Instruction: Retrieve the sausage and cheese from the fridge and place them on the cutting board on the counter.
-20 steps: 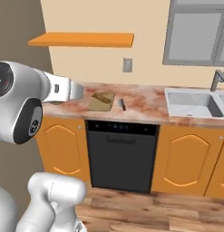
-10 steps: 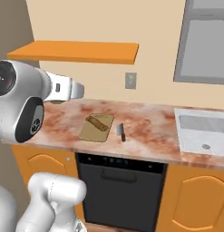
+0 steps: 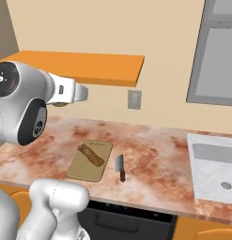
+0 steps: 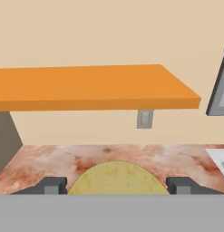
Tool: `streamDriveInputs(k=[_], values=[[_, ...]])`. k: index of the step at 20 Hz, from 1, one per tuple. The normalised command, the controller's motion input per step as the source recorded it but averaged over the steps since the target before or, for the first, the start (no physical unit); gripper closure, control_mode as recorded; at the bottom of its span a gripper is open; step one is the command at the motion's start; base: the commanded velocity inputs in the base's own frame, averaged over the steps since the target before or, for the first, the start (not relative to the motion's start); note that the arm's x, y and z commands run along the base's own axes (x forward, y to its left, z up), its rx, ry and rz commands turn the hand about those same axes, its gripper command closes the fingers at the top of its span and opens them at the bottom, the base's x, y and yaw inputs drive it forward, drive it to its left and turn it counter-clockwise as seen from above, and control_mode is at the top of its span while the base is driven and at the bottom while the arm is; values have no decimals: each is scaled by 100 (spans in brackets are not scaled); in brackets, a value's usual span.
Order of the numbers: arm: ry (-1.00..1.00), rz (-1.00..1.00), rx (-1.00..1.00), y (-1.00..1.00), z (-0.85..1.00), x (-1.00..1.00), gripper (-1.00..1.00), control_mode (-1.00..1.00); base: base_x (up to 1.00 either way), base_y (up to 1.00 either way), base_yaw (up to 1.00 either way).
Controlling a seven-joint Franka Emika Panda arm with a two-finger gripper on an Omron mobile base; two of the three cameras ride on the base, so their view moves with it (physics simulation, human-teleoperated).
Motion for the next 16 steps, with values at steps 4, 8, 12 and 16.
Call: streamDriveInputs(k=[4, 8, 12, 16], values=[[0, 0, 0, 0, 0, 0, 100, 100, 34, 0, 4], [0, 0, 0, 0, 0, 0, 100, 100, 0, 3, 0], [0, 0, 0, 0, 0, 0, 100, 100, 11, 8, 0], [14, 0, -7, 1, -23, 6, 100, -100, 0, 0, 0]])
